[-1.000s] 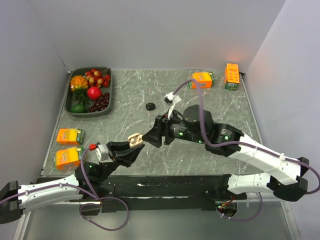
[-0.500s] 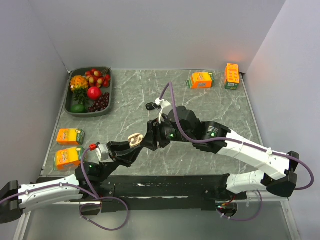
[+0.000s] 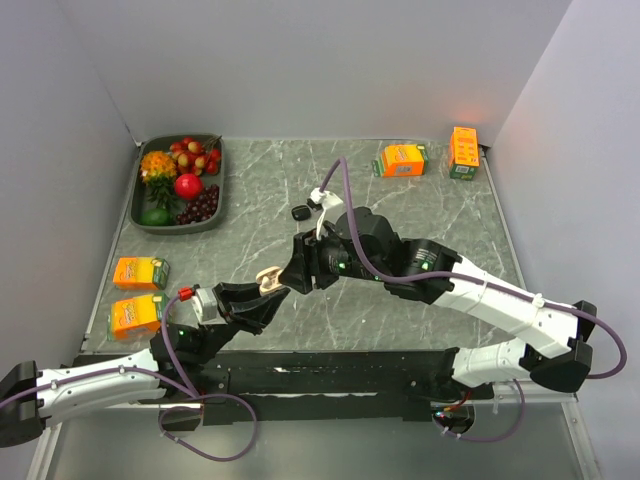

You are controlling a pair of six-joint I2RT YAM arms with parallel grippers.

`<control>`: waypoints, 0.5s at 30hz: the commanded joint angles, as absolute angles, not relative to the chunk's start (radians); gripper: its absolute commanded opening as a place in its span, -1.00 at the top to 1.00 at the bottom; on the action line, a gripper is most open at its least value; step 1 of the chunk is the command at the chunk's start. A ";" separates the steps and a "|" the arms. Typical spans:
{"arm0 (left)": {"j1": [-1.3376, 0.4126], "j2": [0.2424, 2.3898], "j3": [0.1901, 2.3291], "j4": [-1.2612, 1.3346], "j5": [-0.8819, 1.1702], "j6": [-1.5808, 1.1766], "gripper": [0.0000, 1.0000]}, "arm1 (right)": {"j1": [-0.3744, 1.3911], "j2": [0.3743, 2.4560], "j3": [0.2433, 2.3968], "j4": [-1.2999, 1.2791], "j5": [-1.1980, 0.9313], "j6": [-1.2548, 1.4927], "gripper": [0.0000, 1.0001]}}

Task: Insert the wireless bluetooth earbuds into the charging case
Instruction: Close the charging case.

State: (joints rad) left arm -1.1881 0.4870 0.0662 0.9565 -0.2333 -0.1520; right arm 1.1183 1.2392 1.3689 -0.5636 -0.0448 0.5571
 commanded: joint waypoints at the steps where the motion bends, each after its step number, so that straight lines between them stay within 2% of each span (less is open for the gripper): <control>1: -1.193 0.474 0.089 0.979 -0.216 -0.170 0.97 | 1.111 1.256 1.428 -0.552 -0.032 0.552 -0.13; 15: -1.192 0.480 0.091 0.980 -0.206 -0.184 0.97 | 1.101 1.281 1.427 -0.535 -0.041 0.551 0.05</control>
State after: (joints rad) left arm -1.1881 0.4862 0.0662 0.9554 -0.2253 -0.1669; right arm 1.1110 1.2720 1.3827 -0.5617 -0.0425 0.5545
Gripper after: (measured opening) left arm 0.334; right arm 0.484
